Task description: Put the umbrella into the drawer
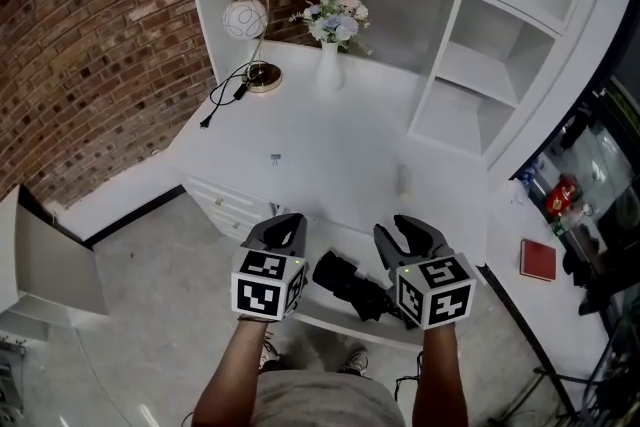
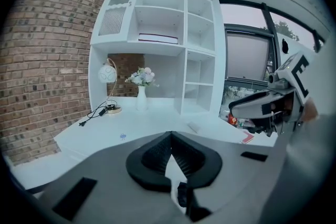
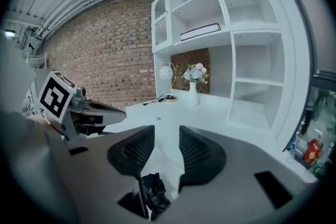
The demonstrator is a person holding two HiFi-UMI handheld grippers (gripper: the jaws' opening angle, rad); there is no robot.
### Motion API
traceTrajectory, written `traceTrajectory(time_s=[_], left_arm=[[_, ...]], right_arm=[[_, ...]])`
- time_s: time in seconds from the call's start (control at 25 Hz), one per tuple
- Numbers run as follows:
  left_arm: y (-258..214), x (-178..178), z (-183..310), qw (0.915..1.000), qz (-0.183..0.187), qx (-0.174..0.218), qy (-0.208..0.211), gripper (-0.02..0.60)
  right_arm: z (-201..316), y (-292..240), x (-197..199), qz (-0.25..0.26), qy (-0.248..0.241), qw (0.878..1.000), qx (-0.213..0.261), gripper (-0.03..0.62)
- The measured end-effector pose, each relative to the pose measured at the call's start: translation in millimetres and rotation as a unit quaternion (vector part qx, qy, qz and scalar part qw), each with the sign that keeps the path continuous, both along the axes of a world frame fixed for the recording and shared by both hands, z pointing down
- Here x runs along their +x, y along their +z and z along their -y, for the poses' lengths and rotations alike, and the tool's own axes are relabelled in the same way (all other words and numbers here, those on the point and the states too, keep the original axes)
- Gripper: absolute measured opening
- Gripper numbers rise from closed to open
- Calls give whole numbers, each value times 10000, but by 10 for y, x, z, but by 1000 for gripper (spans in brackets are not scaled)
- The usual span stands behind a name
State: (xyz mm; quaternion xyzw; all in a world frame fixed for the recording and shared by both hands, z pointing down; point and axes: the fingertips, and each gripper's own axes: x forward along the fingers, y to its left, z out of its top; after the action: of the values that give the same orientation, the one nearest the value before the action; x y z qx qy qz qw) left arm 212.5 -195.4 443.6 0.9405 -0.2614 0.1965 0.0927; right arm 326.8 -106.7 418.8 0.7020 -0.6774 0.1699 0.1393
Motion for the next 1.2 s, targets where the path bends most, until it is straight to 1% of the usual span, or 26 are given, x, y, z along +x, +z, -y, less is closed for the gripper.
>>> traceTrajectory(time_s=[0.2, 0.32, 0.44, 0.68, 0.88, 1.2], left_arm=[[-64, -74, 28, 9999, -49, 58, -80, -6], [-113, -91, 30, 9999, -103, 93, -100, -6], [-140, -108, 22, 9998, -165, 78, -122, -6], [-159, -116, -9, 9998, -152, 113, -115, -6], [-161, -128, -23, 9998, -134, 114, -110, -6], [-159, -140, -40, 9998, -135, 126, -114, -6]], right_arm=[[33, -104, -53, -304, -27, 9993, 224, 105], [31, -147, -73, -345, 5, 9987, 383, 70], [20, -151, -91, -486, -1, 9980, 408, 42], [-24, -245, -46, -472, 172, 9969, 603, 6], [-42, -290, -36, -466, 188, 9963, 695, 5], [-54, -273, -46, -471, 163, 9964, 683, 5]])
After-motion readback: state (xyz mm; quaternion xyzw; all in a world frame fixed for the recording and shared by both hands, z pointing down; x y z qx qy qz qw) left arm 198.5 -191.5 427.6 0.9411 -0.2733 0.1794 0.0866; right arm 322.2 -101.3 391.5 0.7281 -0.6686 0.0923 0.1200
